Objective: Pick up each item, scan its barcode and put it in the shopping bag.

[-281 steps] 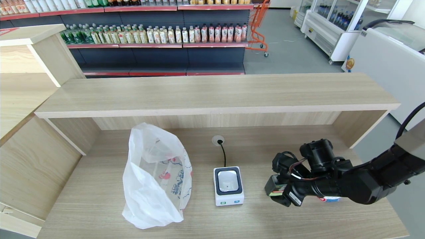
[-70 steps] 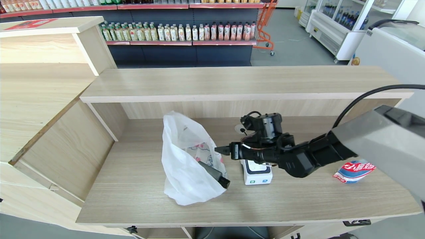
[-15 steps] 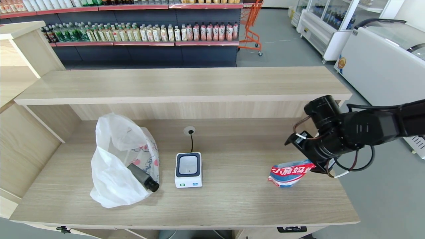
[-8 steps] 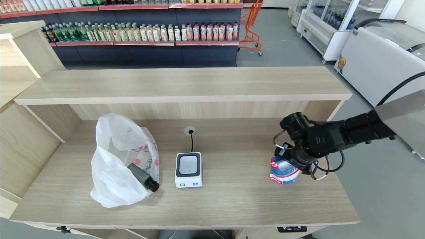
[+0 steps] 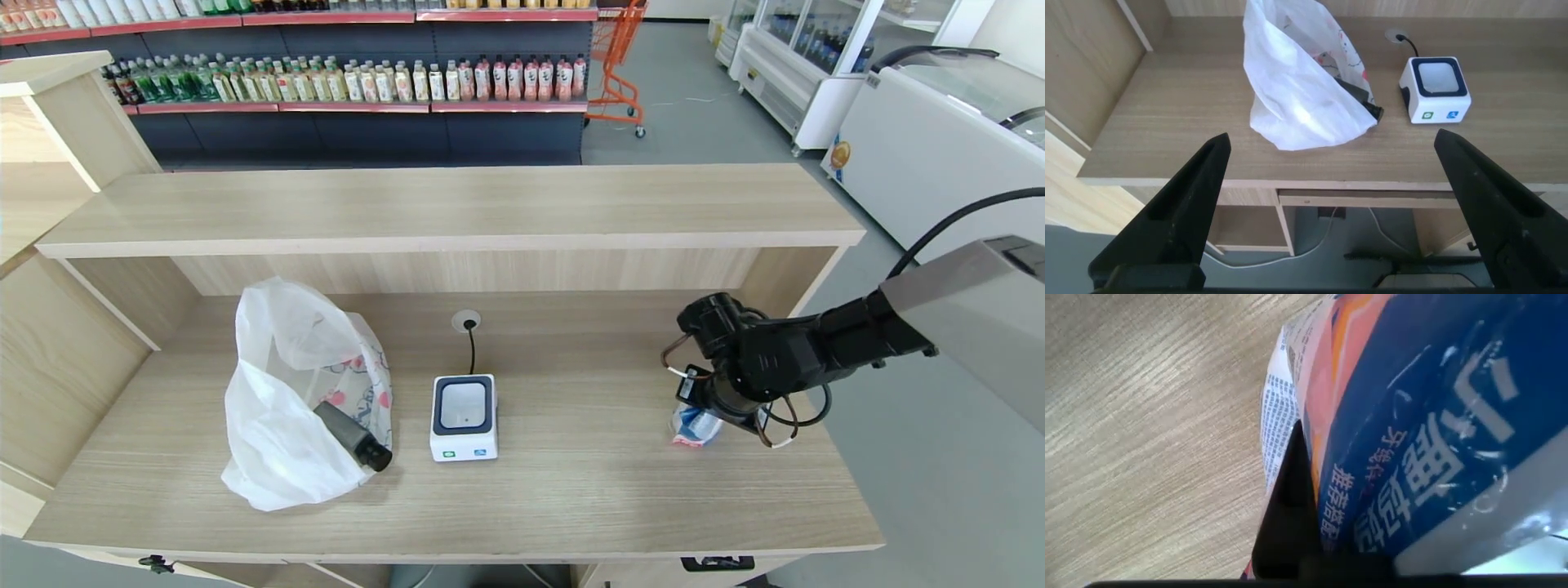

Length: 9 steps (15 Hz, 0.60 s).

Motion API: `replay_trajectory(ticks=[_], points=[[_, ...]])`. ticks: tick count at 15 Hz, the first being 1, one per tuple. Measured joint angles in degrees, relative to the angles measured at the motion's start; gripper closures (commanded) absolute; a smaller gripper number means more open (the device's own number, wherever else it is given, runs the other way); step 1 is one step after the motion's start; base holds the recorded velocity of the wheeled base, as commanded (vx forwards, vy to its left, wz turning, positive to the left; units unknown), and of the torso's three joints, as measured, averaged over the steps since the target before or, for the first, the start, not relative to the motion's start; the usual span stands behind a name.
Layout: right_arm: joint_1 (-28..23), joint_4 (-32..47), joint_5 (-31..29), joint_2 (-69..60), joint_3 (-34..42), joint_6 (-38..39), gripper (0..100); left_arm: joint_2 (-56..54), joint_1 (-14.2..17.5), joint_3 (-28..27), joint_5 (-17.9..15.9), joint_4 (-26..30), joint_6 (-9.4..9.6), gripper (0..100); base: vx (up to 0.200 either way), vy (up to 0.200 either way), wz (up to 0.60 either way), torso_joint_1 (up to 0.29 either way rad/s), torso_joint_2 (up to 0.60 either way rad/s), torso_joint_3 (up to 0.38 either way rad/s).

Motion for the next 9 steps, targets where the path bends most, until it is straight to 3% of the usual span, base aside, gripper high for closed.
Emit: replay_trajectory(ticks=[2,5,7,9], points=[[0.1,-3.0,3.3,-2.8,1.0,-2.0,100,0.0,0.0,0.0,0.0,0.0,-0.02,0,0.0,0.0,0.0,0.0,0.0,0.0],[0.2,-9.1,15.6,-11.8,7.5,-9.9,100,0.0,0.0,0.0,0.0,0.0,-0.02,0,0.0,0.0,0.0,0.0,0.0,0.0],[-0.3,-14.7,30.2,-20.0,16.7,-19.2,100,0.0,0.0,0.0,0.0,0.0,0.0,0,0.0,0.0,0.0,0.0,0.0,0.0],[-2.5,-21.8,48.8,-26.7,26.5,-32.1,100,0.0,0.0,0.0,0.0,0.0,-0.02,0,0.0,0.0,0.0,0.0,0.0,0.0]])
